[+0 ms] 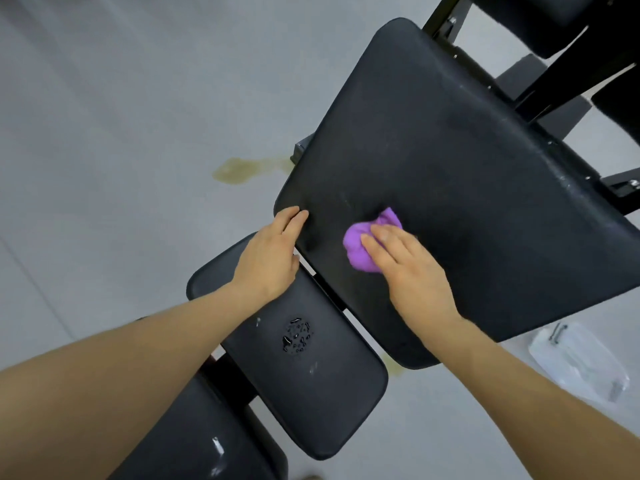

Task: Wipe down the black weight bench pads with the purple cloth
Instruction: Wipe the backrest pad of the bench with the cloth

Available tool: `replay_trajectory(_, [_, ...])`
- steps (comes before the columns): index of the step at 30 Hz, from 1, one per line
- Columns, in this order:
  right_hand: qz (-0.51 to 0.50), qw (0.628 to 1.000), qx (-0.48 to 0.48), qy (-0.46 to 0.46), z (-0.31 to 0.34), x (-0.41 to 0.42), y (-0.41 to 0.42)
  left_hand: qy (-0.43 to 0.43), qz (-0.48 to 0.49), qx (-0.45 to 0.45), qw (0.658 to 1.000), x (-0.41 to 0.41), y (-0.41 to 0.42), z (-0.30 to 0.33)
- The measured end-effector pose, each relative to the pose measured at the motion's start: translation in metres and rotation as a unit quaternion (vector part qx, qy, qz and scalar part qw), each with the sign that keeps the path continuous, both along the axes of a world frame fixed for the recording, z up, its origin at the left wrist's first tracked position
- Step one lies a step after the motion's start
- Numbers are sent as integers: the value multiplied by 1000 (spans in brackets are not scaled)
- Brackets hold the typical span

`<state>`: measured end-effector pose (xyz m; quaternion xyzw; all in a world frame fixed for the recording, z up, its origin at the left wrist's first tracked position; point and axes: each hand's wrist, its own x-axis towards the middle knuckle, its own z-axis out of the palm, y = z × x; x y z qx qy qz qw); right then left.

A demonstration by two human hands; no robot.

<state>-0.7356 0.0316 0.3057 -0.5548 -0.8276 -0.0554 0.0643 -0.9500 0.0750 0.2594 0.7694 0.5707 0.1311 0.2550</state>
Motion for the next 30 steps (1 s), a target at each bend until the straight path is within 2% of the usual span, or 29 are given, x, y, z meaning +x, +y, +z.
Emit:
replay_trajectory(3, [7,999,-36,-6,-2,13,-23,-14,2,-30,999,-1,2,3])
replay_trajectory(11, [-21,1000,10,19,15,-56,89,-21,-22,-43,999,-9,4,-1])
replay_trajectory(15, [-10,1000,6,21,5,-43,53,-27,-35,-41,998,-12,6,0])
replay_trajectory(18, [36,998,-45,-17,4,-22,11,-25,-47,-27,998,-17,10,2])
replay_trajectory(20, [49,996,-69,-24,10,-19,23,-29,-51,-21,998,-18,12,1])
replay_trajectory(23, [17,999,-38,-18,22,-41,74,-45,-42,-26,998,-20,13,-4])
replay_trajectory(26, [-73,996,-24,37,29,-68,117,-66,-34,-34,997,-23,14,-8])
replay_trajectory(28, [-89,994,-11,55,19,-74,117,-71,-42,-34,996,-25,13,-9])
replay_trajectory(30, [-62,996,-11,59,3,-76,94,-65,-49,-30,996,-28,12,-9])
